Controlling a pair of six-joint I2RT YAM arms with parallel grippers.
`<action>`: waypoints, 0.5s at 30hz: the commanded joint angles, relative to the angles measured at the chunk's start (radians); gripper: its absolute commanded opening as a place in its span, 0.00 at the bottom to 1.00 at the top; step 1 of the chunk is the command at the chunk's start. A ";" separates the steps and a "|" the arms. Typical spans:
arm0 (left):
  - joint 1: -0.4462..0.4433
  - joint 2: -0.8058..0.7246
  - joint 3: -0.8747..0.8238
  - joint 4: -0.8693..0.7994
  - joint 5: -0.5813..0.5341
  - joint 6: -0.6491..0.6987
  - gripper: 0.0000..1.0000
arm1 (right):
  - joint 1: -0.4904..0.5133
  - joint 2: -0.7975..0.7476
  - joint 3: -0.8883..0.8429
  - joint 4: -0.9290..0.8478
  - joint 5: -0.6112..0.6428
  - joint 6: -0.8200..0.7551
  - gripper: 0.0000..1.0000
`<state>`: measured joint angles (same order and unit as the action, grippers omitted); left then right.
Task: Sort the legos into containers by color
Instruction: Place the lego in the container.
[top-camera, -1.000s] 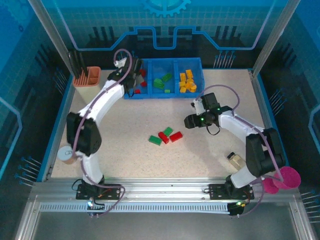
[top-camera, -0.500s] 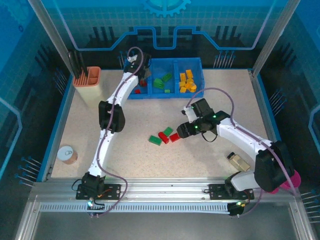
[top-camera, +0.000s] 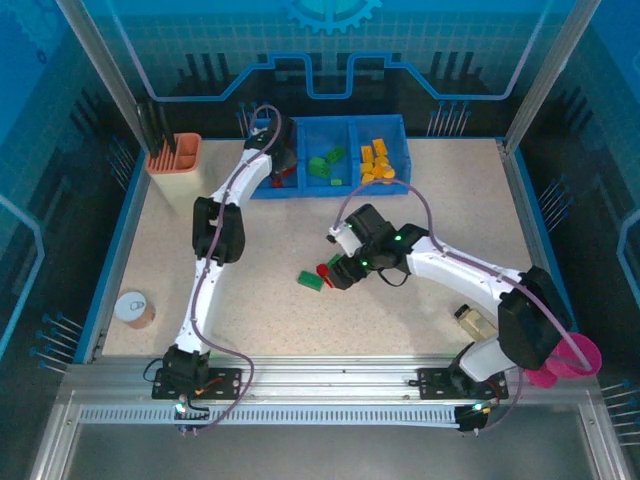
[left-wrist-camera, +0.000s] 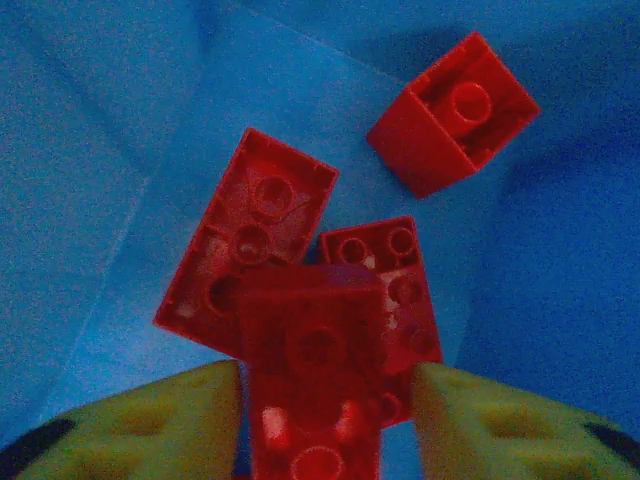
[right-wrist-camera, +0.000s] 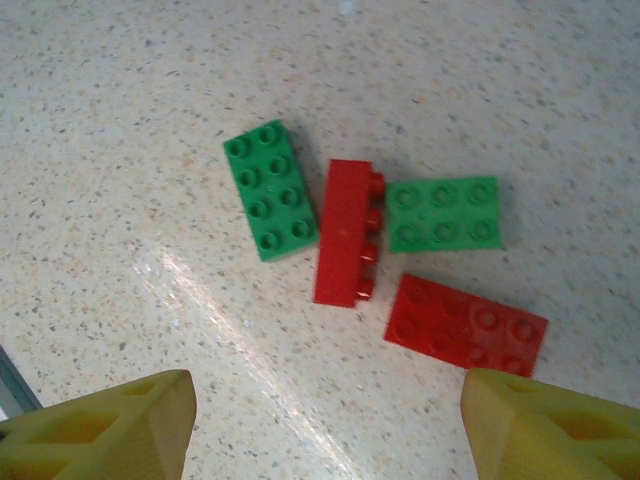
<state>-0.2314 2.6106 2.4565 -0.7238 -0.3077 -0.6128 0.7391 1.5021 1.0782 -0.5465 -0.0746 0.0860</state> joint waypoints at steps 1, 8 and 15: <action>-0.009 -0.096 -0.044 0.031 0.047 0.017 0.62 | 0.046 0.056 0.057 0.000 0.030 -0.044 0.72; -0.009 -0.236 -0.160 0.087 0.088 0.046 0.69 | 0.058 0.187 0.132 0.031 0.038 0.003 0.66; -0.009 -0.354 -0.229 0.119 0.124 0.053 0.70 | 0.084 0.298 0.196 0.028 0.055 0.012 0.65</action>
<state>-0.2367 2.3299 2.2559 -0.6373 -0.2249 -0.5758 0.8017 1.7649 1.2373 -0.5152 -0.0338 0.0856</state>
